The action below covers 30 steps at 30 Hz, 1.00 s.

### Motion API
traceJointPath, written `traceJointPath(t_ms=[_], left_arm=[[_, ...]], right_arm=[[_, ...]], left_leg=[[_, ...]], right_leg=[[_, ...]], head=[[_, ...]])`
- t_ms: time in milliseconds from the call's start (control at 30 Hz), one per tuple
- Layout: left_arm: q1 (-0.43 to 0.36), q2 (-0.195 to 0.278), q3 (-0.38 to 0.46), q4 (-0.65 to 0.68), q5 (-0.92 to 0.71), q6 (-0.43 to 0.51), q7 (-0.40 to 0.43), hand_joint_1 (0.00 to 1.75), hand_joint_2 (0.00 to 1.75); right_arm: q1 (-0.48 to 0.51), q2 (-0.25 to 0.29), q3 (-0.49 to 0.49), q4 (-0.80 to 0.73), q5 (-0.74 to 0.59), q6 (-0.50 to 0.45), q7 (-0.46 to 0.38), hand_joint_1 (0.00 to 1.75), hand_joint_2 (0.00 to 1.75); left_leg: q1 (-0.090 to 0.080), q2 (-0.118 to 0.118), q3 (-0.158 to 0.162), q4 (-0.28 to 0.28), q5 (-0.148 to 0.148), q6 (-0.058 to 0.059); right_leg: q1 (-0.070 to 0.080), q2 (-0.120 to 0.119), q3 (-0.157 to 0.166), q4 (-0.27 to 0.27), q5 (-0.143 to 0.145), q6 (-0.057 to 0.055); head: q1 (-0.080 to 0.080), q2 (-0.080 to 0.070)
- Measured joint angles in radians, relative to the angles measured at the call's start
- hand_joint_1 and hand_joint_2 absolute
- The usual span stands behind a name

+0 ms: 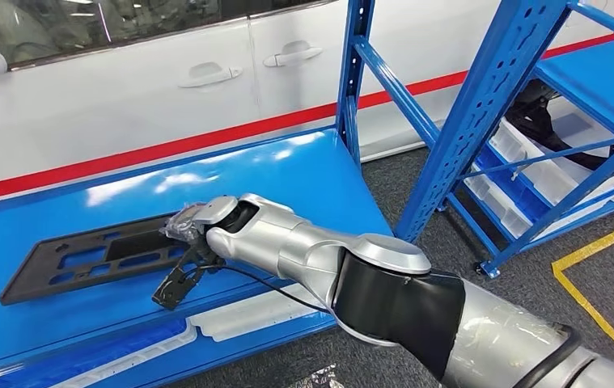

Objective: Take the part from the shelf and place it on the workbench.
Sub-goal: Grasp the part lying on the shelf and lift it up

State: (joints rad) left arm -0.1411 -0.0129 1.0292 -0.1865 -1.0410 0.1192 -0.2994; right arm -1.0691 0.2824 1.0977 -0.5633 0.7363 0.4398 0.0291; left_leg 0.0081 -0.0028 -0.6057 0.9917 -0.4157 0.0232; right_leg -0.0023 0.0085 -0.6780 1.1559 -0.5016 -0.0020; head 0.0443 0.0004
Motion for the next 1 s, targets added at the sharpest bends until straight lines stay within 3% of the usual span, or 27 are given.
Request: traceJointPath(t_ms=[33,100,133,167,233,300,433,500,567,600,633,667,733,800,867,933,1000], left_arm=[[-0.001,0.000,0.000,0.000,0.001,-0.001,-0.002,0.00,0.00],[-0.001,0.000,0.000,0.000,0.003,-0.006,-0.008,0.00,0.00],[0.000,0.000,0.000,0.000,0.005,-0.010,-0.012,0.00,0.00],[0.000,0.000,0.000,0.000,0.006,-0.012,-0.015,0.00,0.00],[0.000,0.000,0.000,0.000,0.008,-0.015,-0.021,0.00,0.00],[-0.001,0.001,0.000,0.000,0.010,-0.016,-0.026,0.00,0.00],[0.000,0.001,0.000,0.000,0.017,-0.024,-0.037,0.00,0.00],[-0.002,0.002,0.001,0.000,0.020,-0.031,-0.044,0.00,0.00],[-0.001,0.003,0.002,0.000,0.022,-0.038,-0.050,0.00,0.00],[0.001,0.003,0.002,0.000,0.024,-0.041,-0.053,0.00,0.00],[0.002,0.003,0.002,0.000,0.026,-0.045,-0.055,0.00,0.00],[0.003,0.003,0.002,0.000,0.029,-0.049,-0.057,0.00,0.00],[0.001,0.004,0.002,0.000,0.032,-0.056,-0.062,0.00,0.87],[-0.002,0.006,0.003,0.000,0.036,-0.064,-0.068,0.00,1.75],[-0.003,0.007,0.005,0.000,0.040,-0.076,-0.074,0.00,1.75],[-0.001,0.008,0.007,0.000,0.043,-0.089,-0.078,0.00,1.75],[-0.001,0.009,0.007,0.000,0.046,-0.101,-0.082,0.00,1.75]], right_arm=[[0.000,0.000,0.002,0.002,-0.001,0.001,0.001,0.04,1.75],[0.004,-0.001,0.006,0.006,-0.005,0.005,0.003,0.67,1.75],[0.006,-0.001,0.008,0.009,-0.009,0.008,0.003,1.00,1.75],[0.007,-0.002,0.008,0.011,-0.013,0.012,0.003,1.30,1.75],[0.007,-0.002,0.008,0.014,-0.019,0.018,0.002,1.39,1.75],[0.006,0.000,0.009,0.015,-0.024,0.021,-0.003,1.45,1.75],[0.005,0.002,0.010,0.015,-0.033,0.021,-0.012,1.49,1.75],[0.005,0.003,0.011,0.015,-0.034,0.020,-0.014,1.49,1.75],[0.006,0.003,0.013,0.015,-0.034,0.018,-0.015,1.51,1.75],[0.006,0.003,0.013,0.015,-0.034,0.017,-0.015,1.52,1.75],[0.006,0.003,0.013,0.015,-0.034,0.015,-0.016,1.54,1.75],[0.005,0.003,0.013,0.015,-0.034,0.013,-0.017,1.56,1.75],[0.002,0.005,0.013,0.015,-0.035,0.010,-0.019,1.59,1.75],[-0.004,0.007,0.013,0.015,-0.035,0.007,-0.020,1.64,1.75],[-0.007,0.009,0.013,0.015,-0.035,0.002,-0.022,1.68,1.75],[-0.009,0.011,0.013,0.013,-0.036,-0.002,-0.024,1.71,1.75],[-0.011,0.011,0.013,0.011,-0.038,-0.006,-0.027,1.74,1.75]], left_leg=[[0.000,0.000,0.000,0.001,-0.001,0.002],[0.000,0.000,-0.001,0.006,-0.005,0.004],[0.001,0.000,-0.001,0.009,-0.007,0.003],[0.002,-0.001,-0.001,0.013,-0.011,0.000],[0.002,-0.003,-0.005,0.029,-0.021,-0.010],[-0.001,-0.004,-0.009,0.040,-0.028,-0.021],[0.000,-0.004,-0.014,0.058,-0.044,-0.036],[0.003,-0.002,-0.055,0.146,-0.092,-0.044],[0.003,-0.002,-0.118,0.273,-0.143,-0.050],[0.003,-0.002,-0.137,0.308,-0.149,-0.049],[0.002,-0.002,-0.139,0.309,-0.137,-0.045],[0.000,-0.002,-0.120,0.270,-0.109,-0.039],[-0.007,-0.001,-0.052,0.134,-0.048,-0.019],[-0.016,0.002,-0.008,0.045,-0.028,-0.003],[-0.022,0.005,0.001,0.025,-0.028,0.006],[-0.015,0.006,0.017,-0.002,-0.014,0.009],[-0.007,0.009,0.031,-0.026,0.001,0.012]], right_leg=[[0.000,0.000,-0.034,0.068,-0.030,0.003],[-0.002,-0.002,-0.083,0.160,-0.053,0.006],[-0.004,-0.002,-0.083,0.154,-0.038,0.007],[-0.006,-0.004,-0.062,0.107,-0.006,0.007],[-0.009,-0.004,-0.001,-0.022,0.047,0.005],[-0.007,-0.002,0.030,-0.084,0.060,-0.006],[-0.010,-0.001,0.035,-0.088,0.062,-0.030],[-0.011,-0.003,0.038,-0.090,0.063,-0.037],[-0.009,-0.003,0.037,-0.090,0.062,-0.041],[-0.007,-0.003,0.037,-0.090,0.062,-0.042],[-0.004,-0.002,0.037,-0.090,0.062,-0.042],[-0.001,0.000,0.039,-0.090,0.061,-0.043],[0.005,0.001,0.044,-0.091,0.061,-0.043],[0.006,0.000,0.047,-0.096,0.063,-0.039],[0.004,0.000,0.050,-0.106,0.067,-0.031],[0.006,0.000,0.050,-0.105,0.062,-0.020],[0.006,-0.001,0.020,-0.035,0.020,-0.011]], head=[[0.000,0.000],[0.001,0.000],[0.001,0.000],[0.001,0.000],[0.000,0.000],[0.000,0.000],[-0.002,0.000],[-0.004,0.000],[-0.004,0.000],[-0.004,0.000],[-0.004,0.000],[-0.004,0.000],[-0.004,0.000],[-0.003,0.000],[-0.004,0.000],[-0.003,0.000],[-0.001,0.000]])
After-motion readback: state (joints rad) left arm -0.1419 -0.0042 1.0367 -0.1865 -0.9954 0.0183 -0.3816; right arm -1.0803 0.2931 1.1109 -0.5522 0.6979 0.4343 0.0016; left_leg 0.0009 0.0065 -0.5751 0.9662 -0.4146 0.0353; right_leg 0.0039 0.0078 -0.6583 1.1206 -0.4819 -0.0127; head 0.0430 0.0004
